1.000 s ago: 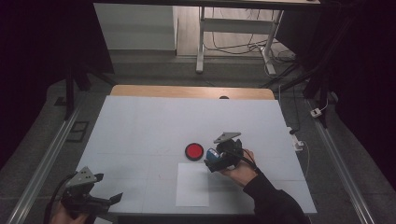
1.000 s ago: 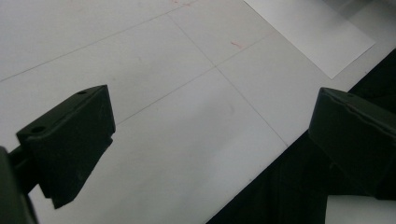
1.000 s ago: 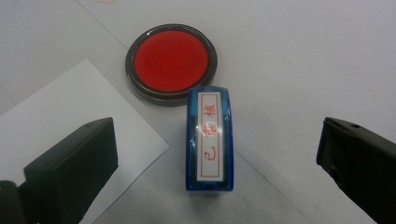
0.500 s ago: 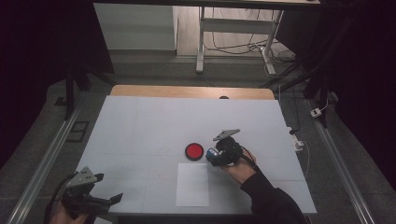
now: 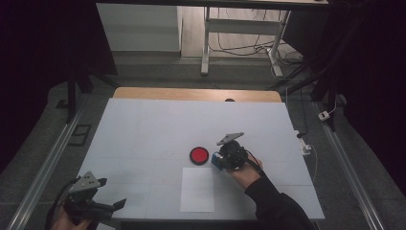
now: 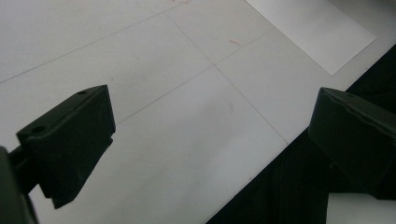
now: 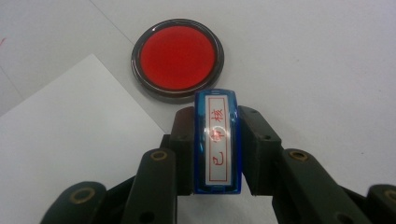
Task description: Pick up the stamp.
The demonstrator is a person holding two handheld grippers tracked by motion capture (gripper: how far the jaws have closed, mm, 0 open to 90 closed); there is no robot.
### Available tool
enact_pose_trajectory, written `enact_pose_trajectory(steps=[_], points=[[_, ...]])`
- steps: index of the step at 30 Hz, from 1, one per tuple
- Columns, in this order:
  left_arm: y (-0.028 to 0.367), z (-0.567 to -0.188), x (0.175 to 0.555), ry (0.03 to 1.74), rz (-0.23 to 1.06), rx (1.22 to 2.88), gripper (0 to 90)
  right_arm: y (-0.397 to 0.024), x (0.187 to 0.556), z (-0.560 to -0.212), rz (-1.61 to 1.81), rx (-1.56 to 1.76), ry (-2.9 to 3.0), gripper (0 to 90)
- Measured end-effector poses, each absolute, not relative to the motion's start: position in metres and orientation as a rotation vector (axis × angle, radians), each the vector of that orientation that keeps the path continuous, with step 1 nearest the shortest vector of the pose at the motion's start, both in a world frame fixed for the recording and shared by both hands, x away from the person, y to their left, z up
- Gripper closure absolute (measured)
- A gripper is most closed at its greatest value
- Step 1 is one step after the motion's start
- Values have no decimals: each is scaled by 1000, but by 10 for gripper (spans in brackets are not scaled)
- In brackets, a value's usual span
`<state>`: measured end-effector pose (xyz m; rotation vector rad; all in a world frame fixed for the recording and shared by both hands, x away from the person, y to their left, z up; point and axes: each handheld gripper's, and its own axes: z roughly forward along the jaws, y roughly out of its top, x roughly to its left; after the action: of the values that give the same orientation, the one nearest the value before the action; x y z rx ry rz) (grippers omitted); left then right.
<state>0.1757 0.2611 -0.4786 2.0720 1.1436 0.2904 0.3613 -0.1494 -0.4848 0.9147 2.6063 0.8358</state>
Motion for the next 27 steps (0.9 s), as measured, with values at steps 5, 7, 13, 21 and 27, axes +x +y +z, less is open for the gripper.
enact_pose_trajectory(steps=[5, 7, 13, 21, 27], points=[[261, -479, 176, 1142, 290, 2070, 9, -150, 362, -485, 832, 903, 2613, 696], [261, -479, 176, 1141, 290, 2070, 9, -151, 362, -484, 835, 887, 2612, 697], [261, -478, 176, 1139, 288, 2068, 9, -156, 362, -479, 890, 889, 2596, 699], [262, -478, 176, 1134, 281, 2065, 10, -162, 361, -471, 977, 848, 2616, 699], [263, -478, 175, 1127, 284, 2063, 11, -163, 355, -461, 1003, 797, 2611, 699]])
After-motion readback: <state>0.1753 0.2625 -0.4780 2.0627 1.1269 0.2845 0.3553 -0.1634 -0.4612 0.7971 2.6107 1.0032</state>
